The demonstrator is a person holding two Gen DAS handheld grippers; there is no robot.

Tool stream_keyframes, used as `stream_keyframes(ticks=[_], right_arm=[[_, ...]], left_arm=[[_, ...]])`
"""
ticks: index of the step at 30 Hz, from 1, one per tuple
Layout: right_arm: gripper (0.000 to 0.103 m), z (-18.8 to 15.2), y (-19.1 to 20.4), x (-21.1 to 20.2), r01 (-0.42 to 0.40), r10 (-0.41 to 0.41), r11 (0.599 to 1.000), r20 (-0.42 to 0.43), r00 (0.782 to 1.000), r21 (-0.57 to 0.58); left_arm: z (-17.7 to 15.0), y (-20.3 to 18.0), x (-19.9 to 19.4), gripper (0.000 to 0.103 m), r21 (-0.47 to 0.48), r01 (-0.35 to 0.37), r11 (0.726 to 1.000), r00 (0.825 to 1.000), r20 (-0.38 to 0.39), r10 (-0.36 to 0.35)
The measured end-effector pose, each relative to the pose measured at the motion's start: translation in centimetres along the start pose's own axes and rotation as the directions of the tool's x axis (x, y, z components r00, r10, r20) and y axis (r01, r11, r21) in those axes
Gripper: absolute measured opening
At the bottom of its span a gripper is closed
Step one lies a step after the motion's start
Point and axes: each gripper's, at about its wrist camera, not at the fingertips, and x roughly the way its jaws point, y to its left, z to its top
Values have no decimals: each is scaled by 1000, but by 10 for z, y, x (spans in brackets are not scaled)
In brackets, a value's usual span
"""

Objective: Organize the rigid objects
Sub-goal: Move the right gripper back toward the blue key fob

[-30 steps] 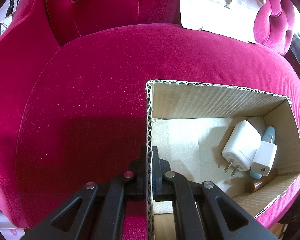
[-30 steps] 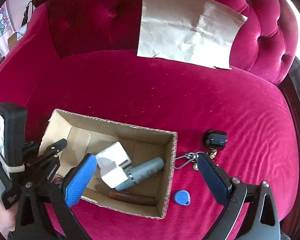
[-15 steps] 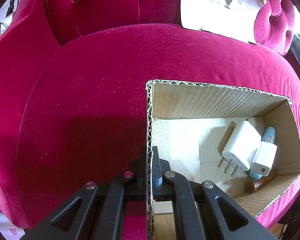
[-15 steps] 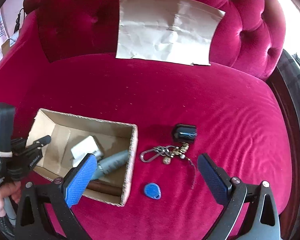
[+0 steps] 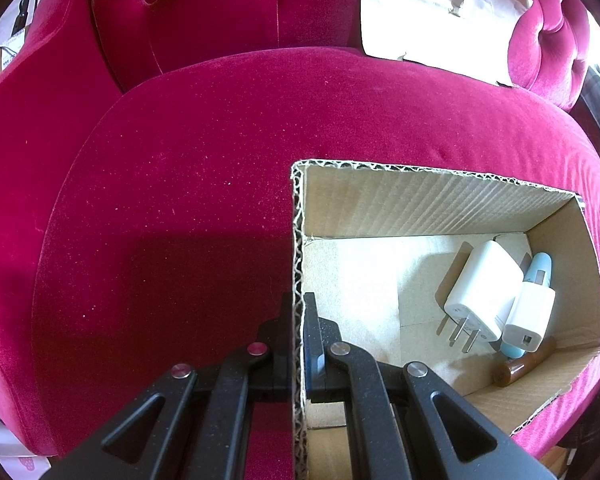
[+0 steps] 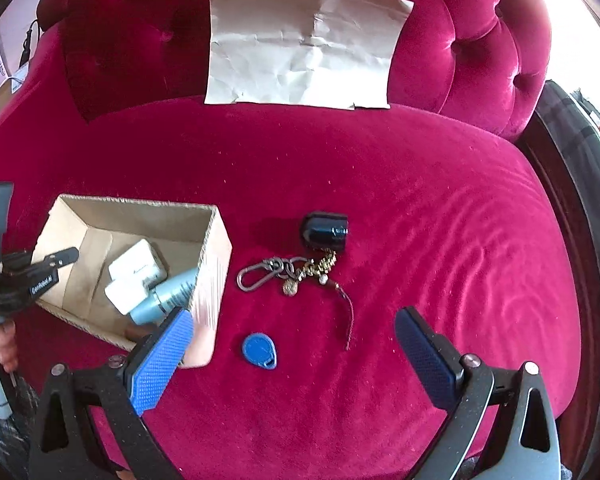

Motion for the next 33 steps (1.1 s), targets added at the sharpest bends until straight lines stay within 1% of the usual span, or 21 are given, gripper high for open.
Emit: stream_keyframes(ticks=[6,12,17,25,33], right_arm=[[103,-16,-3,8,10,-10,1000,-9,1000,-11],[103,-27,-9,22,8,-8,1000,-41,999,-4],[103,-30,-7,27,-13,12,1000,-42,999,0],[103,-38,-2,45,-11,9,1000,-77,997,-26],[102,-40,-1,65,-19,17,1000,-107,994,-22]], left_arm=[[2,3,0,2,2,-2,1000,1000,1,2],[3,7,1,2,2,-3,1000,1000,1,3],[3,6,1,2,1,-3,1000,1000,2,3],[5,11,3,2,-1,-4,1000,1000,2,4],[6,21,6,2,-2,-2,1000,1000,2,2]])
